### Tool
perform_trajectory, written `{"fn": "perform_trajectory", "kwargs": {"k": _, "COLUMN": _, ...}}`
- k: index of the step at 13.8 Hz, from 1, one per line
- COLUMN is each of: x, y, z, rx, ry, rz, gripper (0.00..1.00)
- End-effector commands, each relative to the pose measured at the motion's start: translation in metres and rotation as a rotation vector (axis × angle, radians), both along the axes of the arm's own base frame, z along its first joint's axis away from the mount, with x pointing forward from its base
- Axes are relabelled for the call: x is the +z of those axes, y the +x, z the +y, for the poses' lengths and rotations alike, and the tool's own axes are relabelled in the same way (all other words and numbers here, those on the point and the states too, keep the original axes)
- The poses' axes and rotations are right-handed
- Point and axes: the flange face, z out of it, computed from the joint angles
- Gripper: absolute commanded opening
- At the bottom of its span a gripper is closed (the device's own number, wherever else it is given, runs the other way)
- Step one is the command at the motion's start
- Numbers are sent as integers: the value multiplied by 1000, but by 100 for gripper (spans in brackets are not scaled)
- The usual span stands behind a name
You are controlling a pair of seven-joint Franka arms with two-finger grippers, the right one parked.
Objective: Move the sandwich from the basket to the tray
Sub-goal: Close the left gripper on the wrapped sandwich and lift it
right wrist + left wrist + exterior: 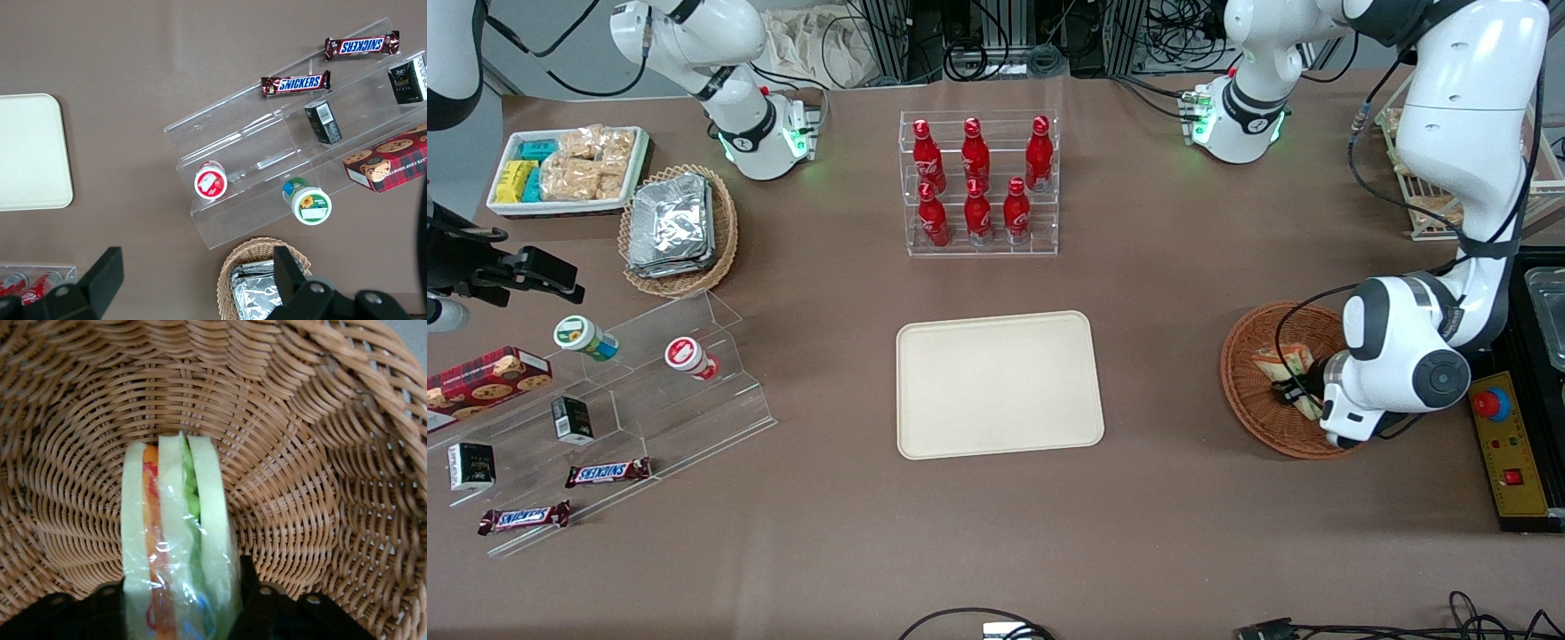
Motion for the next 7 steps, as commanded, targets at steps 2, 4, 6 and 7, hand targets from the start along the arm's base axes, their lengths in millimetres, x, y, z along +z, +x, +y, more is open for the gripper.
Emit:
{"fn": "perform_trajectory", "kwargs": {"k": 2, "x": 20, "y": 2, "z": 0, "rx": 12, "ry": 6, "rz": -25, "gripper": 9}}
{"fn": "perform_trajectory", "kwargs": {"k": 4, "x": 59, "y": 6, "z": 1, "rx": -5, "ry": 11, "rz": -43, "gripper": 4}}
{"fn": "perform_trajectory", "kwargs": {"k": 6, "x": 104, "y": 10, "z": 1, "rx": -33, "ry": 11, "rz": -34, "gripper": 4}}
{"fn": "perform_trajectory", "kwargs": {"k": 7, "x": 132, "y": 13, "z": -2, "rx": -64, "ry": 0, "rz": -34, "gripper": 4}}
